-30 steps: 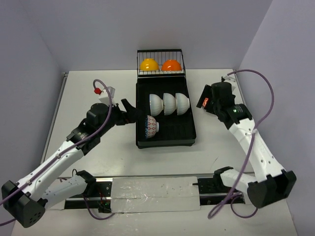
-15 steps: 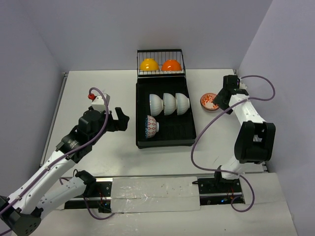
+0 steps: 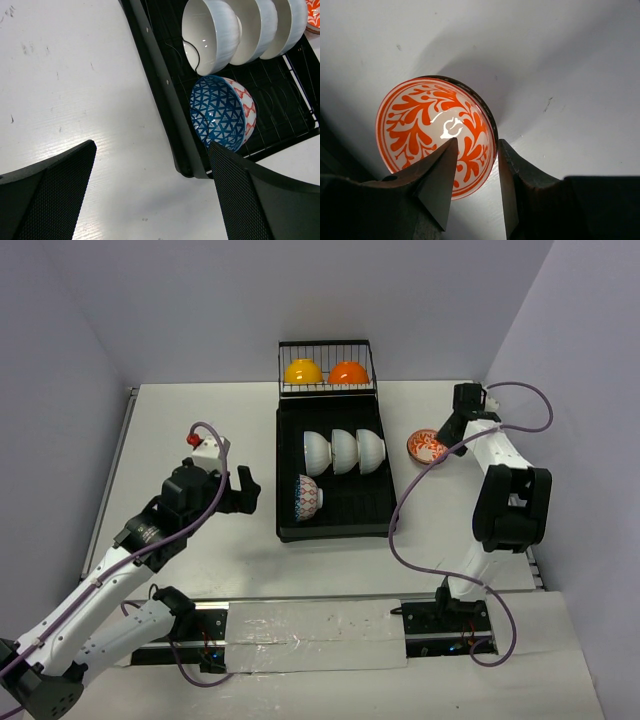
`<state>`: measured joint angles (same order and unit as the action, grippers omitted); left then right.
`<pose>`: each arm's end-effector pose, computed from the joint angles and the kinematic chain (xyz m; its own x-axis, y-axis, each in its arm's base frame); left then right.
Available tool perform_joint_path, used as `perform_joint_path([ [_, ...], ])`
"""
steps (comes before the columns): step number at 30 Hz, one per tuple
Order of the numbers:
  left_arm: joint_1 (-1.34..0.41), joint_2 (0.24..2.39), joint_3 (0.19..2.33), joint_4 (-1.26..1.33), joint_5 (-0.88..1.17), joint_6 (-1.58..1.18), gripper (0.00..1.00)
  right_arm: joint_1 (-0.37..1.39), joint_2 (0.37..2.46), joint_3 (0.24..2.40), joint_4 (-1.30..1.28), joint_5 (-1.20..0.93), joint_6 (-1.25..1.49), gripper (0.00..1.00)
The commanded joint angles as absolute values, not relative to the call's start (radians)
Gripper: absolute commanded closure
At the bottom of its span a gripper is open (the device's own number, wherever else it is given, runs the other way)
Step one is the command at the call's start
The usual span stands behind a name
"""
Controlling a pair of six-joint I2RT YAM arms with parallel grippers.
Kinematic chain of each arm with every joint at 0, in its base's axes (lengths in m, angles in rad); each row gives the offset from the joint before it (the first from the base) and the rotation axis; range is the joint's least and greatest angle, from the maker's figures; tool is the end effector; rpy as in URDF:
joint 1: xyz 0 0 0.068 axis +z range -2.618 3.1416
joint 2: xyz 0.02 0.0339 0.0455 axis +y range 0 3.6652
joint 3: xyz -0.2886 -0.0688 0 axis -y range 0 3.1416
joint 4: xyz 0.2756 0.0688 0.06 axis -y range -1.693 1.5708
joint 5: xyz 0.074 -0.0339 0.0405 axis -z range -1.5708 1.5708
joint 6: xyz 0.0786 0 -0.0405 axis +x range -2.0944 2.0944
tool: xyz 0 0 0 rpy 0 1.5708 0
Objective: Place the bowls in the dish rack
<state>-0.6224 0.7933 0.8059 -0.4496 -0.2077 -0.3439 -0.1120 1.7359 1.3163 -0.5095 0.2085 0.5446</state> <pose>0.1956 -0.1204 0.3188 -0.4649 -0.0725 -0.8824 0.2782 0.9342 -0.2233 0.4294 -0.0647 0.2198 -0.5605 0.5731 -0.5979 0.6113 0.7733 0.1683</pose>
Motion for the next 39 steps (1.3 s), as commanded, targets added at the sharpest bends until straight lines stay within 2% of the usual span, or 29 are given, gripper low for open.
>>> perform_joint_path([
  [1, -0.621, 0.767, 0.810, -0.454, -0.184, -0.308, 0.01, -0.118, 1.761, 1.362, -0.472, 0.229, 0.517, 0.55],
  [12, -0.621, 0.755, 0.801, -0.471, -0.176, -0.311, 0.01, -0.118, 1.807, 1.371, -0.468, 0.236, 0.494, 0.68],
  [25, -0.621, 0.747, 0.790, -0.472, -0.164, -0.330, 0.01, -0.118, 1.841, 1.373, -0.471, 0.258, 0.462, 0.69],
  [28, -0.621, 0.746, 0.790, -0.471, -0.163, -0.334, 0.01, -0.118, 1.842, 1.379, -0.472, 0.270, 0.451, 0.75],
  [34, -0.621, 0.758, 0.796, -0.468, -0.150, -0.331, 0.01, -0.118, 1.825, 1.387, -0.482, 0.288, 0.437, 0.99],
  [39, -0.621, 0.767, 0.810, -0.463, -0.137, -0.316, 0.01, -0.118, 1.780, 1.391, -0.500, 0.296, 0.419, 1.00],
])
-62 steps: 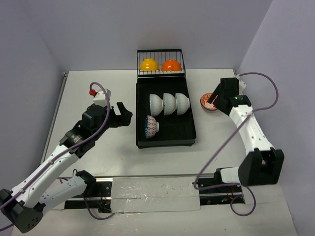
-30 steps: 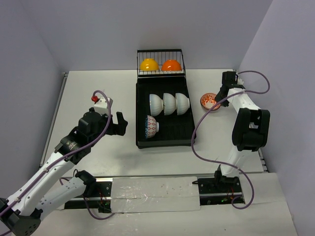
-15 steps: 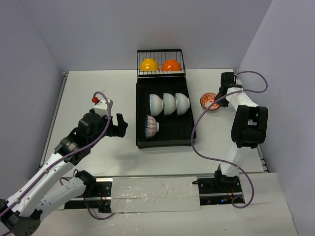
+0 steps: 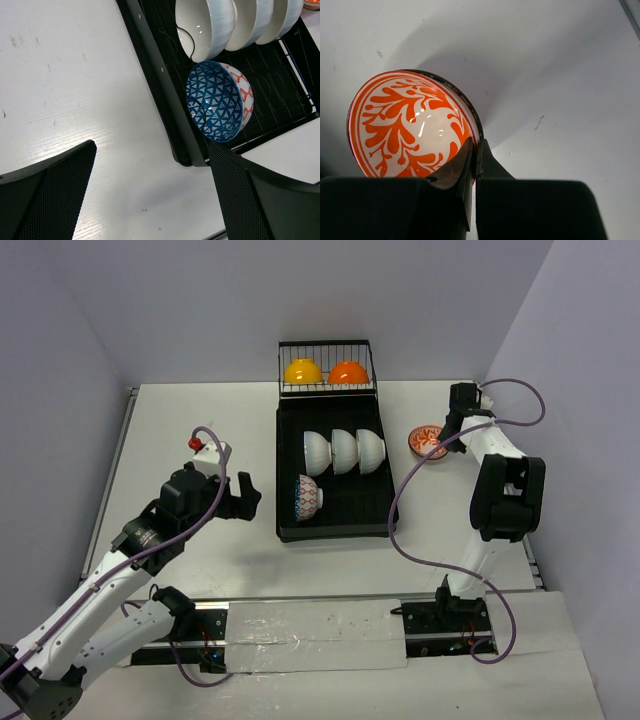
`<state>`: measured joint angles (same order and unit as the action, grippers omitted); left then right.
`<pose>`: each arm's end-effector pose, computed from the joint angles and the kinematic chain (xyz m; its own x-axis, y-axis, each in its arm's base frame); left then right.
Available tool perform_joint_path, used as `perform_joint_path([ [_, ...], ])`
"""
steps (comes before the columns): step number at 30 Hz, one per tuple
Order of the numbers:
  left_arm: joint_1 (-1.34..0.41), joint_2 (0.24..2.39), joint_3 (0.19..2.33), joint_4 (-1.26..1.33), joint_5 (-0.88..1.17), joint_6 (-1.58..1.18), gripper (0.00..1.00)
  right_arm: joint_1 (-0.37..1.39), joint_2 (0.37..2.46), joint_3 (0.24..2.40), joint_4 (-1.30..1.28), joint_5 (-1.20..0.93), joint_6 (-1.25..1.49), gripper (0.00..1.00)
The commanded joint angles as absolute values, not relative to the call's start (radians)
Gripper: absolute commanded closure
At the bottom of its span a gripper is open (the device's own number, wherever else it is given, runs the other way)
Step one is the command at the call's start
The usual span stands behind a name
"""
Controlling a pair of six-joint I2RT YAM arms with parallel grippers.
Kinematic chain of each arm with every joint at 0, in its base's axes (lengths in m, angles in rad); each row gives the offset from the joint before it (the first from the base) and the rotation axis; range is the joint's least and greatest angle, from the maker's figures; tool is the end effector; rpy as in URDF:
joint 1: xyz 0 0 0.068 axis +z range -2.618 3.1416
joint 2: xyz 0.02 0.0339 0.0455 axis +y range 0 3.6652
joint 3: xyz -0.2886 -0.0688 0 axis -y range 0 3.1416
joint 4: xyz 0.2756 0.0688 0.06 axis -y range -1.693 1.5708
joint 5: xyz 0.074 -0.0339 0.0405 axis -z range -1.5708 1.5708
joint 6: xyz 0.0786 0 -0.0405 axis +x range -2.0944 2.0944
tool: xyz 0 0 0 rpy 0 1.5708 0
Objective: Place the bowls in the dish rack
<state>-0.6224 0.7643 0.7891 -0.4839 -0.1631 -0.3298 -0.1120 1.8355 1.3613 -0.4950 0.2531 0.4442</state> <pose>0.1875 -0.1188 0.3129 -0.4886 -0.0427 -0.8714 0.3158 0.9224 -0.2222 0.4480 -0.0702 0.1958 -0.6327 0.4898 -0.5997 0.5769 0.8148 0.0568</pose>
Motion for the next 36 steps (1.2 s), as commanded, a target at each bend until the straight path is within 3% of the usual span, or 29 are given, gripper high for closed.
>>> perform_joint_path([
  [1, -0.621, 0.770, 0.811, -0.463, -0.132, -0.307, 0.01, -0.118, 1.775, 1.393, -0.505, 0.298, 0.416, 1.00],
  [17, -0.640, 0.834, 0.946, -0.416, 0.101, -0.036, 0.01, -0.035, 1.404, 1.425, -0.662, 0.183, 0.353, 1.00],
  [24, -0.784, 0.940, 1.096, -0.451, 0.152, 0.181, 0.01, 0.220, 1.226, 1.439, -0.796, 0.121, 0.281, 1.00],
  [36, -0.962, 1.100, 1.278, -0.583, 0.362, 0.426, 0.03, 0.567, 1.178, 1.431, -1.005, 0.060, 0.224, 1.00],
])
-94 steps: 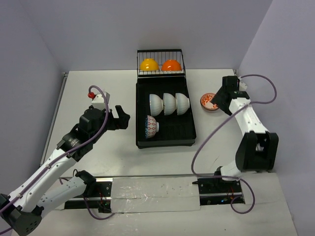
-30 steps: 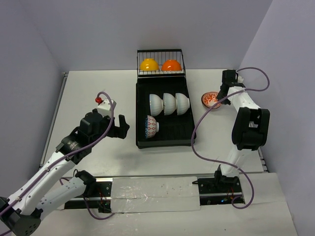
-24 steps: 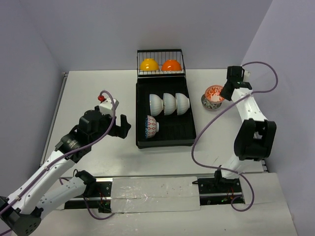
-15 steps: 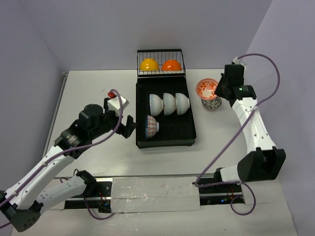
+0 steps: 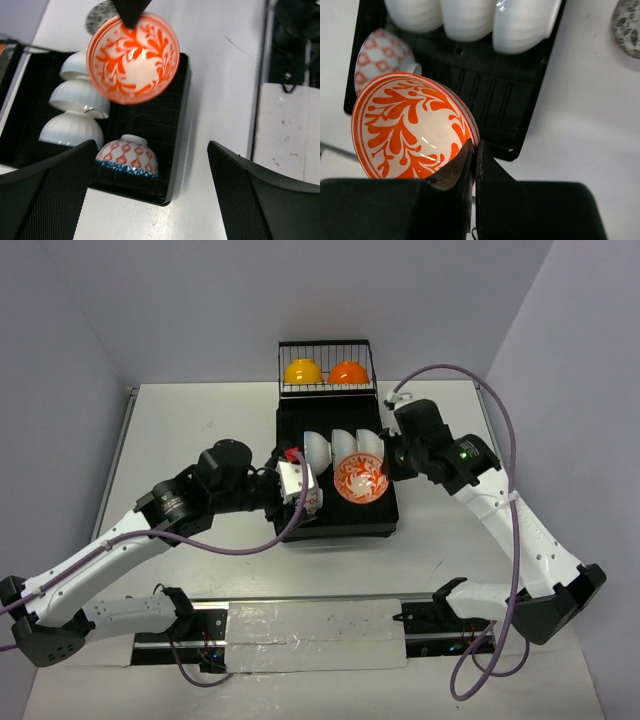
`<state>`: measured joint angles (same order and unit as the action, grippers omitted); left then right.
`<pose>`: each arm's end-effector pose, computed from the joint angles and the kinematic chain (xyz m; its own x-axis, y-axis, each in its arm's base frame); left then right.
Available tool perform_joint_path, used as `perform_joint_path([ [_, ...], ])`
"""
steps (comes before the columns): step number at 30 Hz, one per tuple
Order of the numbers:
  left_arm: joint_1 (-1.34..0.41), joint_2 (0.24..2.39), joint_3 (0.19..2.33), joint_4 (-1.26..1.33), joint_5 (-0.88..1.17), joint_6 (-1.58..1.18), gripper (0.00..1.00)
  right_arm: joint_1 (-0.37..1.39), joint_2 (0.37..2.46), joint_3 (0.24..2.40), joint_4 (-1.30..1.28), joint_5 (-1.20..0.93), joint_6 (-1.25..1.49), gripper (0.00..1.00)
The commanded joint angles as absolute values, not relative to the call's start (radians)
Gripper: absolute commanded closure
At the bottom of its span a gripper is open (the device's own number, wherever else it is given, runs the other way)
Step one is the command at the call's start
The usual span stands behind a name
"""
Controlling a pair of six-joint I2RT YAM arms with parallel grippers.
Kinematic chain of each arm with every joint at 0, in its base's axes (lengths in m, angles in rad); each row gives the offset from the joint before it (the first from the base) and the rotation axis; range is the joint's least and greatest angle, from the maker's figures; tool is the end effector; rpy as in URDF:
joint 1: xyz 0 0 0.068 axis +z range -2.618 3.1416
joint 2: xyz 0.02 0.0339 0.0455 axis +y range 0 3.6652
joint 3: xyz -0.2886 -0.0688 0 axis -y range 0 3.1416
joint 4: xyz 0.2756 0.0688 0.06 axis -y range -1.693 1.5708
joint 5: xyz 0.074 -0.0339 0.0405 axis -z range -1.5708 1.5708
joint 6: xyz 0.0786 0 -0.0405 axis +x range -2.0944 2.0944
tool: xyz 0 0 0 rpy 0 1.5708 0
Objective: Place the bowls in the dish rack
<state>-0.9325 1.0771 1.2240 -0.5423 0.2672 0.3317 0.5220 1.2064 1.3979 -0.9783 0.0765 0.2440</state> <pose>0.1533 -0.2415 0.4096 0.0825 0.4159 -0.9057 0.9444 0.2576 0.2044 0.2491 0.1363 0.3866 -0.7044 -0.1273 -0.6983 -0.2888 0.9501 0.1181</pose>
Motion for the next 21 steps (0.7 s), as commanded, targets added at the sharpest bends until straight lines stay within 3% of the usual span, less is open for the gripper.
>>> perform_joint_path([
  [1, -0.974, 1.107, 1.284, -0.613, 0.371, 0.439, 0.03, 0.584, 1.181, 1.434, -1.018, 0.061, 0.222, 1.00],
  [9, -1.100, 1.169, 1.293, -0.703, 0.416, 0.646, 0.07, 0.704, 1.219, 1.459, -1.052, 0.069, 0.190, 1.00],
  [21, -1.118, 1.292, 1.364, -0.796, 0.446, 0.761, 0.26, 0.767, 1.255, 1.516, -1.063, 0.061, 0.150, 1.00],
])
